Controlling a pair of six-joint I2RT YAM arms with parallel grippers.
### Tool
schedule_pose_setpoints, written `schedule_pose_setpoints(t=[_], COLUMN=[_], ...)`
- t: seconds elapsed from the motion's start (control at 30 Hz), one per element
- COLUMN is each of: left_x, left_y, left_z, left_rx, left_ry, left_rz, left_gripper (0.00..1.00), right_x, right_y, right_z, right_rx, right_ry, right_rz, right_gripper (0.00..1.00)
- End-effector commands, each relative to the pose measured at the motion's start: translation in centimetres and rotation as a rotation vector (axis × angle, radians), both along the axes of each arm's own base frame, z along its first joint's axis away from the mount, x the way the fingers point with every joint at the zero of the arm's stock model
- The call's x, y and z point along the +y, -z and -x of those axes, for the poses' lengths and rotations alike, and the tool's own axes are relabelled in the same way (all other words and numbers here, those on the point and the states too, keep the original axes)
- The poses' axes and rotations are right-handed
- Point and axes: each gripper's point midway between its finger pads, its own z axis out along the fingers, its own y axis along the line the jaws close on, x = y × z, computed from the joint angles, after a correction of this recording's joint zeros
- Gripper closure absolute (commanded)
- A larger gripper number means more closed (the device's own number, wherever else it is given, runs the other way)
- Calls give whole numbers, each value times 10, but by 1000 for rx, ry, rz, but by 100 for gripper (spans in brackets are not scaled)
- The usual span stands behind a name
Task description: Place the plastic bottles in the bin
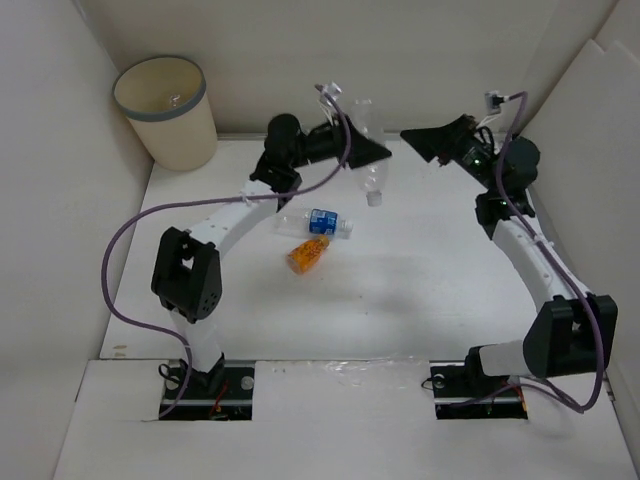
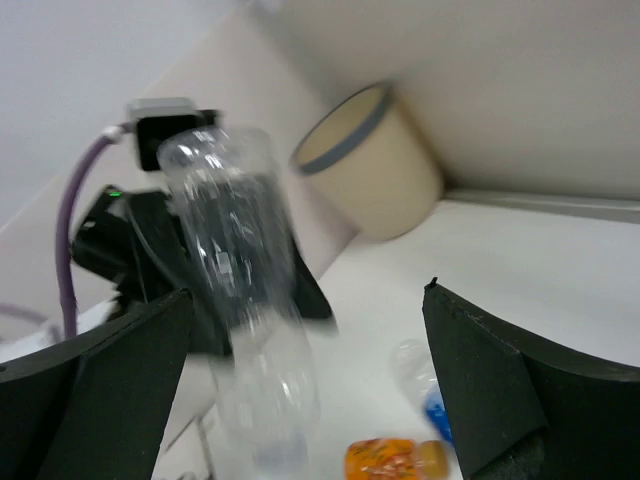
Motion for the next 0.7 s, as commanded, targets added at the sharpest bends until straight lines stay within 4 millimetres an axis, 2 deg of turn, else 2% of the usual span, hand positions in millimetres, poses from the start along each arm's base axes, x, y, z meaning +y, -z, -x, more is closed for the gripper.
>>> schedule_pose_setpoints(t=[0.0, 0.03, 0.07, 0.1, 0.13, 0.17, 0.2, 0.23, 0.27, 0.3, 0.37, 0.4, 0.43, 0.5, 0.53, 0.6, 0.63, 0.67], left_x=[75, 93, 141, 168, 195, 225, 276, 302, 329, 375, 416, 449, 466, 497, 522, 536, 548, 554], left_y=[-61, -41, -85, -93, -101, -84, -123, -127, -132, -142, -138, -157, -142, -145, -145, -136, -119, -114], left_z=[-98, -131, -169, -191, -210, -240, -249, -258, -265, -268, -270, -257, -260, -251, -244, -246, -254, -255], left_rx=[-120, -34, -91, -89, -77, -29, -79, -55, -53, -61, -54, -96, -71, -78, -76, -78, -74, -79], left_ry=[-427, -532, -748, -864, -967, -1079, -1192, -1265, -1348, -1500, -1661, -1795, -1868, -1981, -2061, -2120, -2162, -2201], left_rz=[-39, -115, -79, -90, -85, -112, -38, -5, 24, 67, 96, 175, 175, 207, 234, 223, 185, 147], left_gripper=[100, 100, 100, 100, 100, 100, 100, 100, 100, 100, 100, 100, 100, 100, 100, 100, 100, 100], right_x=[-67, -73, -77, -82, -77, -77, -69, -66, -61, -56, -41, -36, -24, -12, -8, 11, 16, 20], right_y=[4, 8, 11, 25, 31, 39, 43, 57, 60, 66, 80, 84, 89, 94, 94, 99, 103, 103], right_z=[-21, -17, -18, -19, -13, -14, -9, -9, -5, -3, 2, 1, 5, 9, 9, 19, 20, 21], right_rx=[63, 81, 93, 135, 153, 162, 168, 204, 206, 210, 229, 230, 229, 227, 222, 213, 214, 206], right_ry=[293, 333, 366, 395, 383, 384, 368, 368, 356, 344, 312, 307, 287, 281, 291, 241, 228, 218], right_rz=[21, 32, 44, 69, 74, 85, 95, 103, 105, 119, 138, 150, 164, 180, 187, 209, 222, 231], right_gripper=[0, 0, 0, 0, 0, 0, 0, 0, 0, 0, 0, 0, 0, 0, 0, 0, 0, 0])
